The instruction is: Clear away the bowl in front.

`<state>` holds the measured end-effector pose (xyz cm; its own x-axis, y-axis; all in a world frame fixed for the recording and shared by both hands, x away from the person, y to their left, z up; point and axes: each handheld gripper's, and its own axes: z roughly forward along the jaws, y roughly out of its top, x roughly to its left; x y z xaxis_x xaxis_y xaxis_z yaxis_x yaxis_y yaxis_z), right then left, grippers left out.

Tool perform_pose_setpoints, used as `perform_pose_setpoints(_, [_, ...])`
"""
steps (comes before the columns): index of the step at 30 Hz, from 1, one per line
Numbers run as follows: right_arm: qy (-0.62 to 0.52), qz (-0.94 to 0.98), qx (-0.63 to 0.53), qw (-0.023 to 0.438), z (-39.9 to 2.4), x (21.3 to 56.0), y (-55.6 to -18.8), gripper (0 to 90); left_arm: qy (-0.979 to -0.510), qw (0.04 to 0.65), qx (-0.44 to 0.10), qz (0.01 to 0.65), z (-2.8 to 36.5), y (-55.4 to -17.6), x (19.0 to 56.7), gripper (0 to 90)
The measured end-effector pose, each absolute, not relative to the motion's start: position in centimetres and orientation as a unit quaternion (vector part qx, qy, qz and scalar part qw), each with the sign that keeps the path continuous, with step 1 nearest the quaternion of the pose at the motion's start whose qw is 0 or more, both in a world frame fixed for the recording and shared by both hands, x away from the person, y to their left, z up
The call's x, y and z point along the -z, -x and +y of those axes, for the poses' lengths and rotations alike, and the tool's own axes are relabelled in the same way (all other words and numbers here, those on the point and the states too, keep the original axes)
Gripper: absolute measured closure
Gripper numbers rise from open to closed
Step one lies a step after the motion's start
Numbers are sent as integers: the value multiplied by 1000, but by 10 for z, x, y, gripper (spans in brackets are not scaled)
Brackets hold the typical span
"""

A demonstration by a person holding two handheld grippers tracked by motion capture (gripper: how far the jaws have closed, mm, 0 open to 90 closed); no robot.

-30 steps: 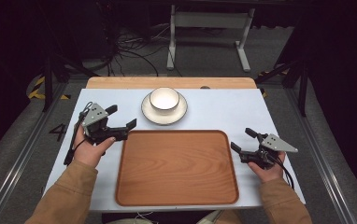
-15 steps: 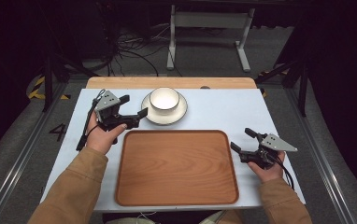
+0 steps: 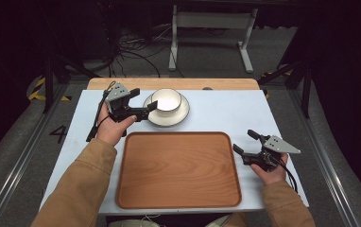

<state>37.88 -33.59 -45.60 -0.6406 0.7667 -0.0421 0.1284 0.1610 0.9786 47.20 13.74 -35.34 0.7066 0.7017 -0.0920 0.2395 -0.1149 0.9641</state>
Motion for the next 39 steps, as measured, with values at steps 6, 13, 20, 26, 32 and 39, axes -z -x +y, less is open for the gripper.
perform_pose_setpoints(6, [-316,709,-564,283,-335,456,-379,131,-729,565,-210,325,129,-485,355,132])
perform_pose_setpoints(13, [-315,712,-560,284,-334,456,-379,132,-726,572,-205,322,117,-496,354,140])
perform_pose_setpoints(20, [-316,713,-560,281,-335,456,-379,133,-743,542,-217,328,105,-509,356,132])
perform_pose_setpoints(26, [-317,712,-560,281,-334,456,-380,131,-753,534,-207,322,94,-517,357,130])
perform_pose_setpoints(32, [-318,712,-559,281,-334,456,-380,131,-758,528,-201,325,93,-526,359,160])
perform_pose_setpoints(39, [-318,713,-558,280,-334,456,-380,130,-794,494,-151,321,89,-537,366,250])
